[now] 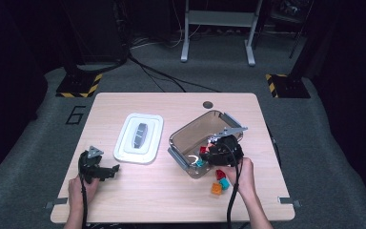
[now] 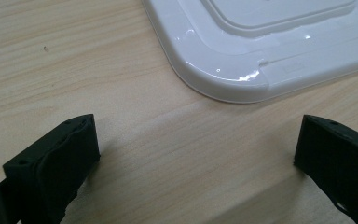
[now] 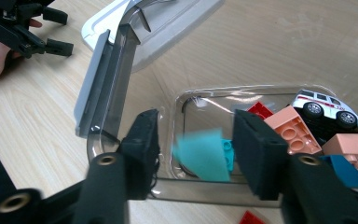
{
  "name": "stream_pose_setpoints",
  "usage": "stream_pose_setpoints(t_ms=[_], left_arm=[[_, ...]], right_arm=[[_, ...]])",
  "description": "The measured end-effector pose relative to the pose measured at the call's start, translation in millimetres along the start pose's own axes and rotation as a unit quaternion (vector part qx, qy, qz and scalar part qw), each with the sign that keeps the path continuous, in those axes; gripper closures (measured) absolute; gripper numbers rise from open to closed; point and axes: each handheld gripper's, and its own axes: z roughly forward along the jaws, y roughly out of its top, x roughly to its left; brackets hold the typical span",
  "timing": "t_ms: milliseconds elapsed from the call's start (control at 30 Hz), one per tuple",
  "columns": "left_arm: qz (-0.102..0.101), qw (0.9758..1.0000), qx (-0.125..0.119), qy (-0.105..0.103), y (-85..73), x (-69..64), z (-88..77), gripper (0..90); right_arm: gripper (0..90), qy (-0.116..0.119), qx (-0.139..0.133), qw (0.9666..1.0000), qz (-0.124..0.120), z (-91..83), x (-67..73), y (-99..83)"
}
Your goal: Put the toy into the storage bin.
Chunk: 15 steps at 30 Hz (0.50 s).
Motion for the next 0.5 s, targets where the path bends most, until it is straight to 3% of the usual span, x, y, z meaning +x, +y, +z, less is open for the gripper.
stream_pose_setpoints(t_ms=[233, 500], left_arm=[[0.000, 1.0000, 0.000, 0.000, 0.0, 0.0, 0.0, 0.0], [0.000, 1.0000, 0.000, 0.000, 0.0, 0.0, 0.0, 0.0]], right_arm=[[27.1, -0.019, -0.021, 0.9996, 0.007, -20.2, -1.6, -4.2], [16.7, -0.034, -0.027, 0.9990, 0.007, -40.9, -8.0, -18.7]])
